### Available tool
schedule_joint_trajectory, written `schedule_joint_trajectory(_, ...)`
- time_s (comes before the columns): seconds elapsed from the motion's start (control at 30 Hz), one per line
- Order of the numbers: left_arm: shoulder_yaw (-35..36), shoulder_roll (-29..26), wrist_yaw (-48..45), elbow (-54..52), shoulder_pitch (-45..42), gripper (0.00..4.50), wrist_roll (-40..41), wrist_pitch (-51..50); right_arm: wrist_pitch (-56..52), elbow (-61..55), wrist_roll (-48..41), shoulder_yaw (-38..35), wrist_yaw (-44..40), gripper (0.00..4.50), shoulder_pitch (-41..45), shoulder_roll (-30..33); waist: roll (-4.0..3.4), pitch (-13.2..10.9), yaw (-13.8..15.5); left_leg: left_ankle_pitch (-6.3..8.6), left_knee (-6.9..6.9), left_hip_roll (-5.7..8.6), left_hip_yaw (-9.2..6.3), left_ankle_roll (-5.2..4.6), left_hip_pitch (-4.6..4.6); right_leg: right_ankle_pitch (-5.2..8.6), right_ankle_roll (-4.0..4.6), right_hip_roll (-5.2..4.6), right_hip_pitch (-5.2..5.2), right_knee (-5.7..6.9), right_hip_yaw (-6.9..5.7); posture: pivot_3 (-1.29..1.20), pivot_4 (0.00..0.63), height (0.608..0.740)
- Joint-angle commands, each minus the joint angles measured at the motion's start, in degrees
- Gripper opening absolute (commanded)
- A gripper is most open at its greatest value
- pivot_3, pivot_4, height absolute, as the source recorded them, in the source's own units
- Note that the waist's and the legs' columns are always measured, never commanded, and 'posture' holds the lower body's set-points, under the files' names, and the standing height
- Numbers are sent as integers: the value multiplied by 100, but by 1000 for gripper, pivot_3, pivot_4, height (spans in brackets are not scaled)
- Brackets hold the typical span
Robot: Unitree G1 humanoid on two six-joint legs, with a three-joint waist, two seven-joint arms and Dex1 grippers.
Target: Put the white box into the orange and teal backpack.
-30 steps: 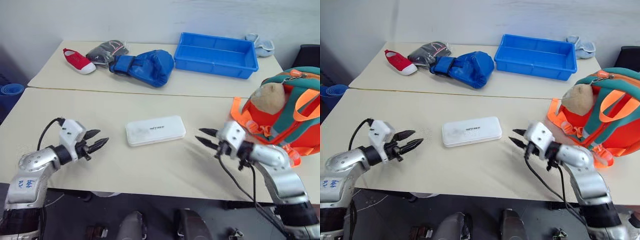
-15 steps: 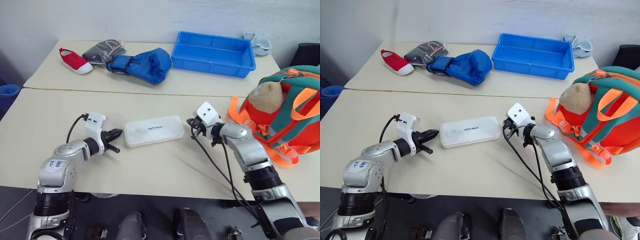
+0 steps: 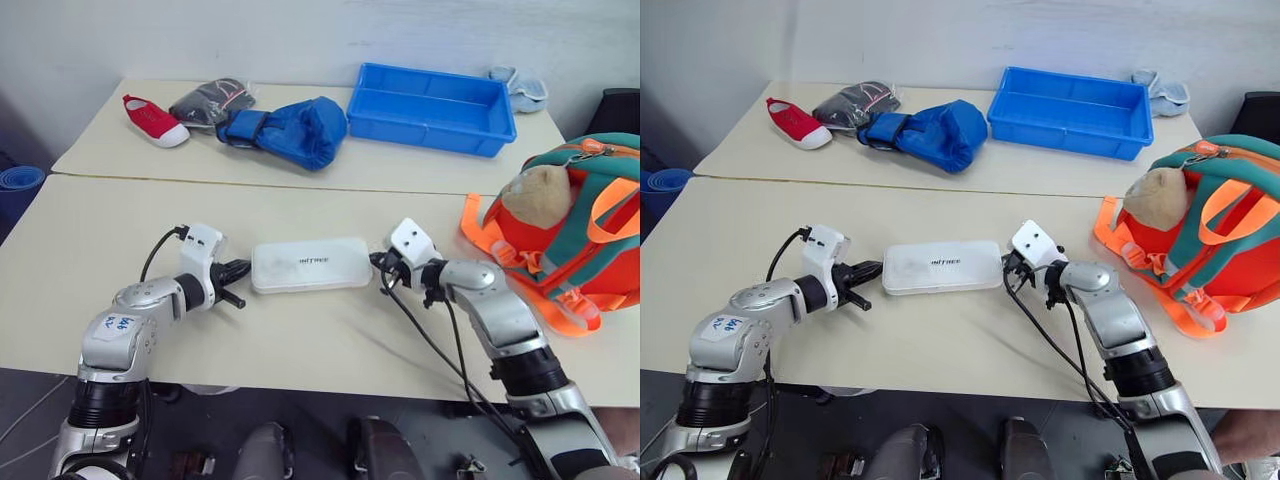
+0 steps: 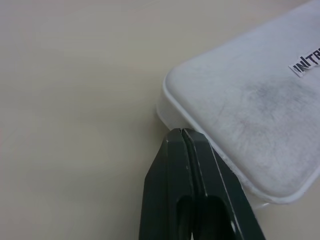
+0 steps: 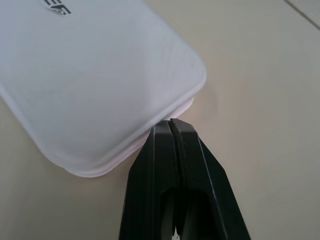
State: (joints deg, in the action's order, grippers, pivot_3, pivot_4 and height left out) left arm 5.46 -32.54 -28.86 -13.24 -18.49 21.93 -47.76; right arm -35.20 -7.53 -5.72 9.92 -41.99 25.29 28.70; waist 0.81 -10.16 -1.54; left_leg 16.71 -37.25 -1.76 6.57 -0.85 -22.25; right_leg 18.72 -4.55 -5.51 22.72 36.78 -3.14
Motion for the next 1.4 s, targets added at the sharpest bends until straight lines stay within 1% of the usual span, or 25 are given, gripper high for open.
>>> schedule_joint_trajectory(0.03,-253,-111,-569,-639,181,18,233,260,-264,-1075,-475,-90,-277,0,-388,107,0,0,0,0,2,0,0,0,0,0,0,0,0,-2,0,0,150,740)
schedule_joint_trajectory(0.17,-213,-339,-1008,-1059,570,18,459,258,-745,-2022,-696,-375,-320,0,-1201,572,0,0,2,1,7,-1,0,1,2,0,0,0,-2,-14,3,0,150,740)
schedule_joint_trajectory(0.2,-202,-384,-1070,-1110,646,18,479,250,-864,-2211,-763,-442,-316,0,-1368,654,0,0,3,2,8,0,0,0,2,0,0,-2,-2,-34,3,0,150,740)
schedule_joint_trajectory(0.3,-250,-552,-1190,-1167,896,18,373,336,-1202,-2780,-986,-709,-327,0,-1852,924,1,0,1,5,10,-2,-3,1,5,0,1,-2,-3,-36,4,0,150,740)
schedule_joint_trajectory(0.4,-205,-541,-1181,-1140,1016,18,391,342,-1413,-3270,-1295,-1120,-427,0,-2348,1189,1,-1,8,6,14,-2,-4,1,9,1,2,-2,-3,-34,6,0,150,740)
schedule_joint_trajectory(0.5,-114,-529,-1223,-1099,1061,18,588,102,-1395,-3467,-1375,-1335,-418,0,-2704,1419,2,-1,11,7,13,-2,-9,0,8,2,3,-4,-5,-37,4,0,150,740)
schedule_joint_trajectory(0.6,9,-727,-1371,-856,1037,18,756,-172,-1147,-3345,-1256,-1509,-466,0,-3126,1730,3,-1,13,8,14,-1,-11,-1,10,2,3,-5,-8,-41,4,0,150,740)
schedule_joint_trajectory(0.63,75,-786,-1389,-773,1006,386,859,-369,-1034,-3277,-1221,-1569,-463,0,-3240,1794,4,-2,13,8,14,-1,-11,-1,9,2,3,-5,-9,-43,4,0,150,740)
schedule_joint_trajectory(0.67,161,-906,-1452,-616,918,577,1091,-879,-907,-3204,-1195,-1633,-473,0,-3343,1853,4,-2,14,8,14,-2,-12,-2,9,2,4,-5,-9,-44,2,0,150,740)
schedule_joint_trajectory(0.73,547,-1052,-1504,0,576,1157,1681,-2306,-659,-3077,-1210,-1759,-532,0,-3507,1906,5,-3,8,7,12,-2,-14,-3,10,2,4,-3,-11,-44,1,0,150,740)
schedule_joint_trajectory(0.8,759,-1169,-1557,573,261,1733,1924,-3004,-501,-3006,-1252,-1822,-582,0,-3589,1920,11,-7,7,5,8,-2,-18,-4,10,3,4,0,-12,-38,-4,0,150,740)
schedule_joint_trajectory(0.83,780,-1236,-1564,903,56,2020,1948,-3271,-400,-2961,-1233,-1821,-608,0,-3625,1939,11,-6,7,5,8,-3,-20,-4,10,3,5,2,-10,-37,-7,0,150,740)
schedule_joint_trajectory(0.87,720,-1325,-1624,1271,-251,2273,2015,-3750,-295,-2897,-1210,-1808,-633,0,-3649,1949,13,-7,12,5,9,-2,-20,-4,12,3,5,2,-12,-37,-7,0,150,740)
schedule_joint_trajectory(0.9,536,-1487,-1696,1630,-536,2635,2203,-4134,-202,-2843,-1191,-1787,-639,0,-3654,1946,16,-9,13,4,8,0,-21,-3,12,3,4,2,-12,-35,-9,0,150,740)
schedule_joint_trajectory(0.97,261,-1664,-1807,2102,-909,3127,2546,-4460,-14,-2730,-1142,-1727,-633,0,-3635,1930,20,-8,5,2,6,0,-21,0,11,3,4,4,-12,-34,-13,0,150,740)
schedule_joint_trajectory(1.0,112,-1643,-1815,2303,-1101,3384,2529,-4474,143,-2586,-1063,-1661,-605,0,-3610,1900,20,-8,1,2,7,1,-20,2,11,3,4,4,-11,-35,-10,0,150,740)
schedule_joint_trajectory(1.1,-135,-1431,-1670,2886,-1571,4293,2325,-4474,494,-2262,-846,-1436,-616,0,-3545,1918,22,-7,24,2,4,4,-17,5,10,3,3,1,-12,-35,-9,0,150,740)
schedule_joint_trajectory(1.13,-77,-1267,-1486,3125,-1706,4481,2157,-4470,563,-2198,-806,-1370,-635,0,-3519,1925,23,-6,40,2,1,6,-17,5,14,3,3,0,-16,-33,-9,0,150,740)
schedule_joint_trajectory(1.17,-237,-1133,-1359,3259,-1784,4481,1989,-4442,641,-2108,-765,-1257,-656,0,-3434,1900,25,-4,76,1,-2,5,-17,5,14,3,3,0,-17,-32,-9,0,150,740)
schedule_joint_trajectory(1.23,-714,-1056,-1411,3250,-1825,4481,1933,-4458,793,-1975,-656,-1043,-715,0,-3262,1891,33,3,109,1,-9,6,-17,4,25,3,2,0,-27,-26,-9,0,150,740)
schedule_joint_trajectory(1.3,-837,-987,-1547,3255,-1824,4481,2107,-4474,969,-1825,-470,-794,-809,0,-3062,1948,29,21,131,0,-7,5,-15,8,48,3,2,0,-43,-24,-4,0,150,740)
schedule_joint_trajectory(1.37,-835,-926,-1619,3317,-1858,4481,2237,-4474,1112,-1683,-335,-635,-869,0,-2899,1960,19,29,134,24,12,4,-10,34,108,4,3,-1,-100,-44,1,0,150,740)
schedule_joint_trajectory(1.4,-868,-855,-1624,3416,-1906,4481,2299,-4474,1156,-1539,-273,-535,-875,0,-2712,1906,19,32,135,28,17,1,-13,39,119,5,4,-1,-113,-54,-2,0,150,740)
